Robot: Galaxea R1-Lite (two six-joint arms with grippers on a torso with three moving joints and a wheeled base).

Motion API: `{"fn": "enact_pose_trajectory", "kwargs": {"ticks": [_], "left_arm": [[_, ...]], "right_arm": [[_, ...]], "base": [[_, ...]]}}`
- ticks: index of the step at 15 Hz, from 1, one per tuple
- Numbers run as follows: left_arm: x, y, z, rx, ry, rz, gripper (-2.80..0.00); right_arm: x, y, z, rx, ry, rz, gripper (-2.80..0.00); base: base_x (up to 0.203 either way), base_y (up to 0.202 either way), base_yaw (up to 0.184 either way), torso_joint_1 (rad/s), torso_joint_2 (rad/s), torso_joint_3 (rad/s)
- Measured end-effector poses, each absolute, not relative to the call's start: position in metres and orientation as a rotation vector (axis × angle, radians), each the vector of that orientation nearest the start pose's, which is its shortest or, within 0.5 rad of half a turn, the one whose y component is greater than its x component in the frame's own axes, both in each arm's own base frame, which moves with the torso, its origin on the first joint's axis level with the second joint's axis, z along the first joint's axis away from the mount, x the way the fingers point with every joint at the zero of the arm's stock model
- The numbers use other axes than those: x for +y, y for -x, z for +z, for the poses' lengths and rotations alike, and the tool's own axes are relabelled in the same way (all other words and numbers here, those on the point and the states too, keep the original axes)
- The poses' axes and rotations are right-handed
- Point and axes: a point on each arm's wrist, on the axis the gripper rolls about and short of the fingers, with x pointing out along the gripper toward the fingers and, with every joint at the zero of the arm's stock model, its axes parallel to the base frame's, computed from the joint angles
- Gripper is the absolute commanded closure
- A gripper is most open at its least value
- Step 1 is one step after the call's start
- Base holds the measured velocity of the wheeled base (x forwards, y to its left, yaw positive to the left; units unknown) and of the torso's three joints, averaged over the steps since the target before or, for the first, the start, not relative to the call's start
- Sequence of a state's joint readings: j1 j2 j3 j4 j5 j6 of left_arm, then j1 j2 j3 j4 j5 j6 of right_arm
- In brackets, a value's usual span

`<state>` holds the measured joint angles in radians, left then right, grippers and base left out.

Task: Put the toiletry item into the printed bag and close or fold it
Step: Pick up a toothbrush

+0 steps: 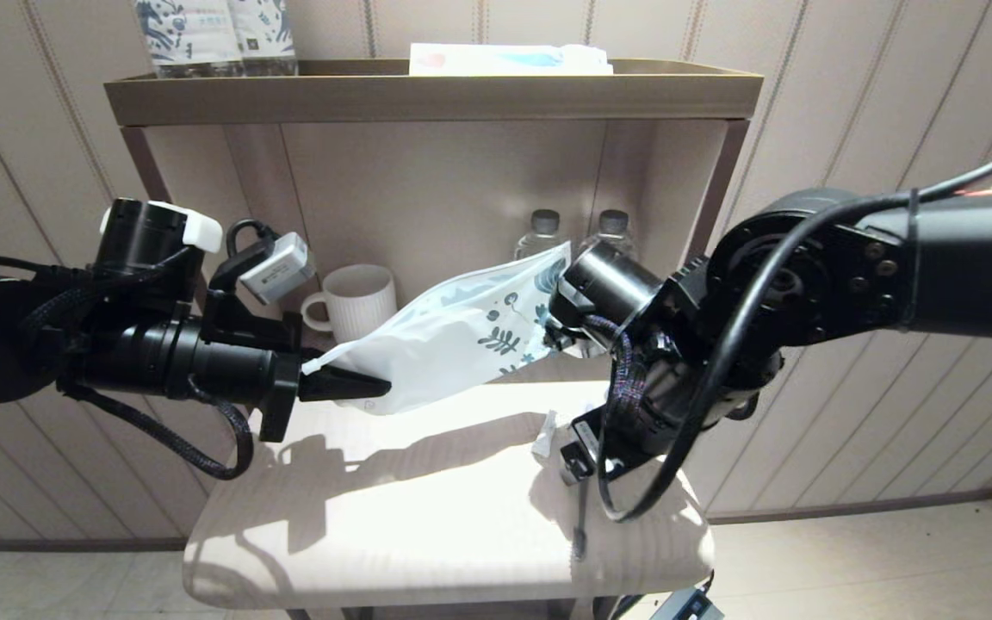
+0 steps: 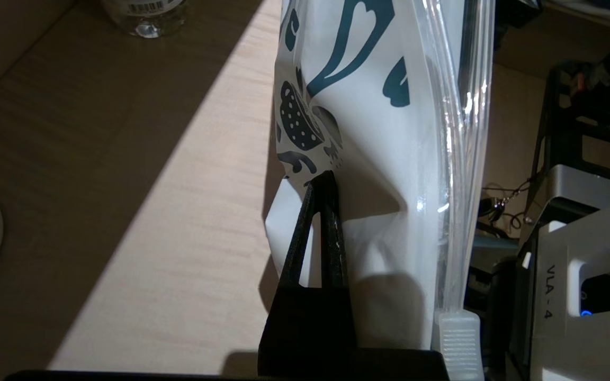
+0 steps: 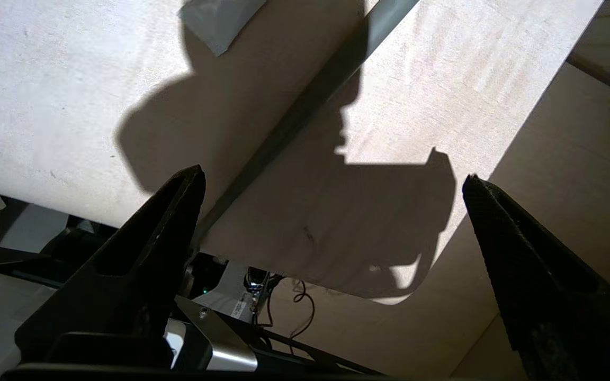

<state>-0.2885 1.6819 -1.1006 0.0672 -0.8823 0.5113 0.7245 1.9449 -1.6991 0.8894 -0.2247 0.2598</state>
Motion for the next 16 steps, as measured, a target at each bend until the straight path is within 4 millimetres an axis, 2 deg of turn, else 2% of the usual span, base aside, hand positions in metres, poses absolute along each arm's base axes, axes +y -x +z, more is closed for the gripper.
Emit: {"fn": "enact_pose_trajectory", "kwargs": {"ticks": [9,16], "left_arm": [[-0.102,-0.282,0.204,0.36,-0.231,-1.266,0.0],[-0.102,-0.283,0.202,0.367,-0.228,-1.268,0.0]], "right_arm": [[0.227,-0.283,0.197,1.065,0.19,0.267,-2.8],[0.225,-0.289,0.192,1.084,0.172,0.266,-2.8]], "base": [[0.0,0.0,0.0,0.0,0.0,0.0],[0.0,0.0,0.0,0.0,0.0,0.0]]}}
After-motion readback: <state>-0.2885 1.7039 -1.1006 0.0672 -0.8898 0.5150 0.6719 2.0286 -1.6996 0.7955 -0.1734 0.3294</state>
